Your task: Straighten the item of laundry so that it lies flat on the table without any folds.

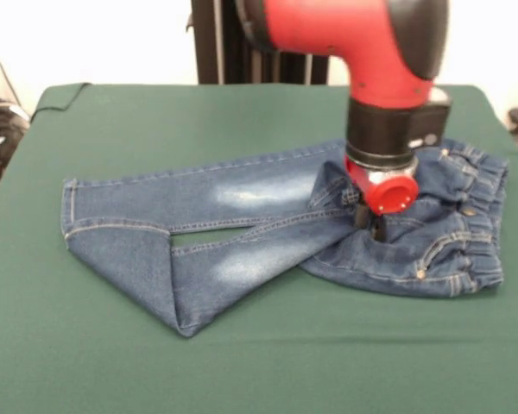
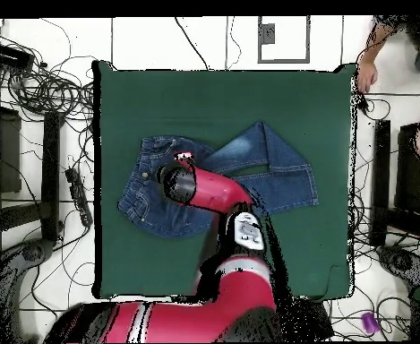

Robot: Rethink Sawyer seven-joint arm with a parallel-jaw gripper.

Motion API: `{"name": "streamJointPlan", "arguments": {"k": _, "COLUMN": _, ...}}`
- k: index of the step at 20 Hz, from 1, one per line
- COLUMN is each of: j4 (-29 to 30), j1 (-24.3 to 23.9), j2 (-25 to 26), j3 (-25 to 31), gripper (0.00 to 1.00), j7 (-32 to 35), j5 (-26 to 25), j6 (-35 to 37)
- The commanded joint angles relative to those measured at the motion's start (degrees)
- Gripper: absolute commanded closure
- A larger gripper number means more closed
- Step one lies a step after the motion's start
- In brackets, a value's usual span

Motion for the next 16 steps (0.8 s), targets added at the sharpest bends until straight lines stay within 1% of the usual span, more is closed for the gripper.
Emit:
{"name": "streamJointPlan", "arguments": {"k": 1, "j4": 8.3, "j1": -9.2, "j2": 7.8, "j3": 31.7, "gripper": 0.00, "j7": -6.1, "j5": -15.3, "j6": -17.7}}
{"name": "streamJointPlan", "arguments": {"k": 3, "j4": 7.8, "j1": -10.0, "j2": 8.5, "j3": 32.4, "gripper": 0.00, "j7": -3.9, "j5": -18.7, "j6": -19.8}}
{"name": "streamJointPlan", "arguments": {"k": 7, "j4": 6.0, "j1": -9.4, "j2": 9.2, "j3": 31.5, "gripper": 0.00, "j7": 0.6, "j5": -23.6, "j6": -24.1}}
{"name": "streamJointPlan", "arguments": {"k": 13, "j4": 3.3, "j1": -8.7, "j2": 10.6, "j3": 31.3, "gripper": 0.00, "j7": 3.2, "j5": -28.9, "j6": -28.6}}
{"name": "streamJointPlan", "arguments": {"k": 16, "j4": 2.7, "j1": -8.3, "j2": 10.8, "j3": 31.2, "gripper": 0.00, "j7": 4.1, "j5": -30.3, "j6": -30.3}}
